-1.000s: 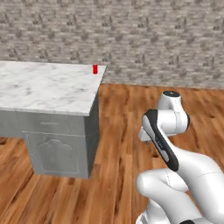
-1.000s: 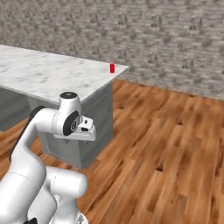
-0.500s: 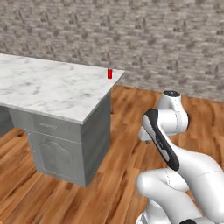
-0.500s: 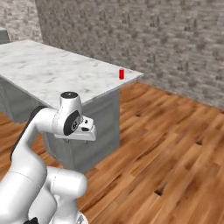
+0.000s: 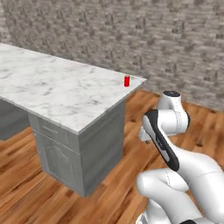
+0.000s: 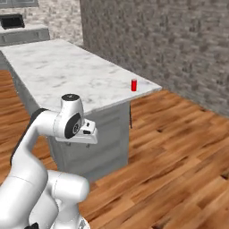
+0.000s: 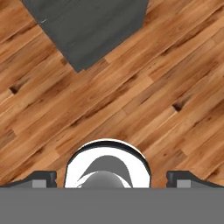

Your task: Four empty soda cans are scattered around the kitchen. Gather all the cans and cluster them next to the stove for recycling.

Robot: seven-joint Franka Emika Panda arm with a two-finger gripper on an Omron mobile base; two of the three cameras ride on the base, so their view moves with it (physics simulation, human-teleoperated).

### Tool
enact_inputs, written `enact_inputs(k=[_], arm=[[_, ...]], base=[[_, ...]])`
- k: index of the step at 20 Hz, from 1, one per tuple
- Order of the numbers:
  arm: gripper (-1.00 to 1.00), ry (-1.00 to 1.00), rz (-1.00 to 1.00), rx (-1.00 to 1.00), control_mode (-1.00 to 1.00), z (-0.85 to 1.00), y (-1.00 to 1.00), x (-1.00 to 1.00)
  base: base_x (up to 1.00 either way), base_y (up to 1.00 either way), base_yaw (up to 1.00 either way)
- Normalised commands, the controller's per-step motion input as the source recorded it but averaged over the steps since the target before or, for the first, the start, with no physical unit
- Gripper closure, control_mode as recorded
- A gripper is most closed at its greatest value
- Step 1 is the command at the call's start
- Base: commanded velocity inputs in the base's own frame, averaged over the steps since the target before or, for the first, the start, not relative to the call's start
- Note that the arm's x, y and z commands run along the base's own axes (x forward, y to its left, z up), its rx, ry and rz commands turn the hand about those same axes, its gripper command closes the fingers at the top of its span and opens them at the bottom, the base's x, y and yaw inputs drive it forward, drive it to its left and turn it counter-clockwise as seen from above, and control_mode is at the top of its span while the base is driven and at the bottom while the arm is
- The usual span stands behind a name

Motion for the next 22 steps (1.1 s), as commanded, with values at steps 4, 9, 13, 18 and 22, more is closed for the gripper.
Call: enact_inputs(k=[4, 9, 13, 18, 22], arm=[[-1.00, 0.00, 0.00, 0.00, 1.00, 0.00, 0.00, 0.00], [-1.00, 0.00, 0.00, 0.00, 1.00, 0.00, 0.00, 0.00], [-1.00, 0.00, 0.00, 0.00, 1.00, 0.00, 0.00, 0.00], [-1.00, 0.00, 0.00, 0.00, 1.00, 0.00, 0.00, 0.00], [-1.00, 0.00, 0.00, 0.00, 1.00, 0.00, 0.00, 0.00]], base=[[0.49, -0.84, 0.41], [0.46, -0.80, 0.41], [0.43, -0.78, 0.40], [0.36, -0.75, 0.36], [0.28, -0.63, 0.28]])
